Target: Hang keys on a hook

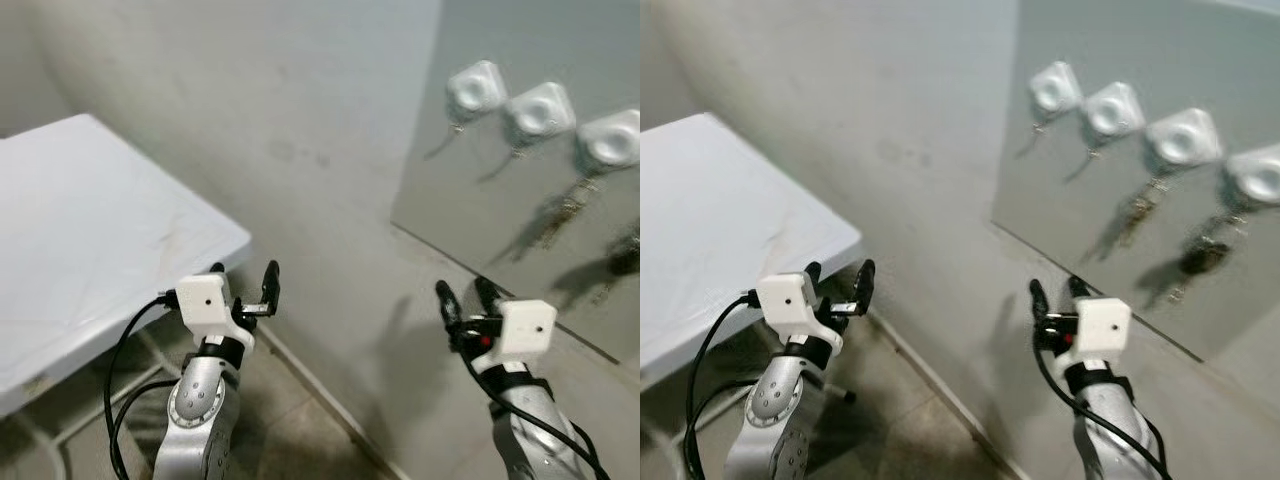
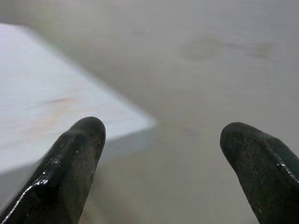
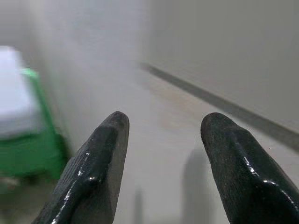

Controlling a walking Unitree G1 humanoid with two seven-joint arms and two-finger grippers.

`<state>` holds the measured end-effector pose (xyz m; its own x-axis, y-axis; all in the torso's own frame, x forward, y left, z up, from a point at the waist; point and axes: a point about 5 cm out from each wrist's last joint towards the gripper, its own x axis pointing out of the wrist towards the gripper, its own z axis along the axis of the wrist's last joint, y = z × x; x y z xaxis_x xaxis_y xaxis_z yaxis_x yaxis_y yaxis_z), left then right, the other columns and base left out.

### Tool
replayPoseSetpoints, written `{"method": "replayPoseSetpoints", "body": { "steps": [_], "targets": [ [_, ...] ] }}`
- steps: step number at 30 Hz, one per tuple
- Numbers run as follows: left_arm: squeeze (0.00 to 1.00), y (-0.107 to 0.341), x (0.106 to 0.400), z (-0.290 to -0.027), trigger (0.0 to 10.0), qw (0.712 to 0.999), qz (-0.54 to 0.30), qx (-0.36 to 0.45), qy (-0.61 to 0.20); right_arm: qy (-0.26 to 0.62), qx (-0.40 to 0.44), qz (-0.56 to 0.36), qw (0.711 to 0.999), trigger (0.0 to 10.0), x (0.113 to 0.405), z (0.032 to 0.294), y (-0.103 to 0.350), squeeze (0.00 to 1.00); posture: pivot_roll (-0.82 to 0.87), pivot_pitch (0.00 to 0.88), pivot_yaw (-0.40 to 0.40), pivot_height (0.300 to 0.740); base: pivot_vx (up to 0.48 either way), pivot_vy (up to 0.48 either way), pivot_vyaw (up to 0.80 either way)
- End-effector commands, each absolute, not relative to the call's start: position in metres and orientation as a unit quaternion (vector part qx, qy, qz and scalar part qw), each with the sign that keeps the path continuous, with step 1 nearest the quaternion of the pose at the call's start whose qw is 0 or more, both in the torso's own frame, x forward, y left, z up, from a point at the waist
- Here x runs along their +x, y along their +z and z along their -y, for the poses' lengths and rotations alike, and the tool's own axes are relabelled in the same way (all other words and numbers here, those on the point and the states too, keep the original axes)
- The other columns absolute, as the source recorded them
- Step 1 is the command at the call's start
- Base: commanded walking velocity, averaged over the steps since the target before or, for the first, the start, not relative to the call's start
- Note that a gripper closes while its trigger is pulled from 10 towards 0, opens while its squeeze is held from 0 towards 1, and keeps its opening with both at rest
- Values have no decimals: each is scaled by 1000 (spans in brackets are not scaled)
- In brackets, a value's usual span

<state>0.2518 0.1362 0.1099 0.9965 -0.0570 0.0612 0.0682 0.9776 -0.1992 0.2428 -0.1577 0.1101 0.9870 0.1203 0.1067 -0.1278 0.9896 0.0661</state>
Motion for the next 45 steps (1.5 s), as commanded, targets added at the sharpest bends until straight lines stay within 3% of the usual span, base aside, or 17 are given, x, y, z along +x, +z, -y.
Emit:
{"method": "replayPoseSetpoints", "body": {
  "steps": [1,23,41,45],
  "targets": [
    [0,115,253,-127,10000,992,35,-110,-44,58,33,48,997,10000,241,162,109,0,-18,0,-70,740,0,0,800],
    [0,116,253,-125,10000,992,36,-118,-41,66,32,46,996,10000,242,162,110,0,-14,0,-79,740,0,0,792],
    [0,116,256,-124,10000,990,31,-132,-46,73,30,48,996,10000,244,160,112,0,-19,0,-76,740,0,30,0],
    [0,116,256,-123,10000,990,31,-132,-46,76,19,47,996,10000,244,160,112,0,-19,0,-77,740,0,0,800]
  ]
}}
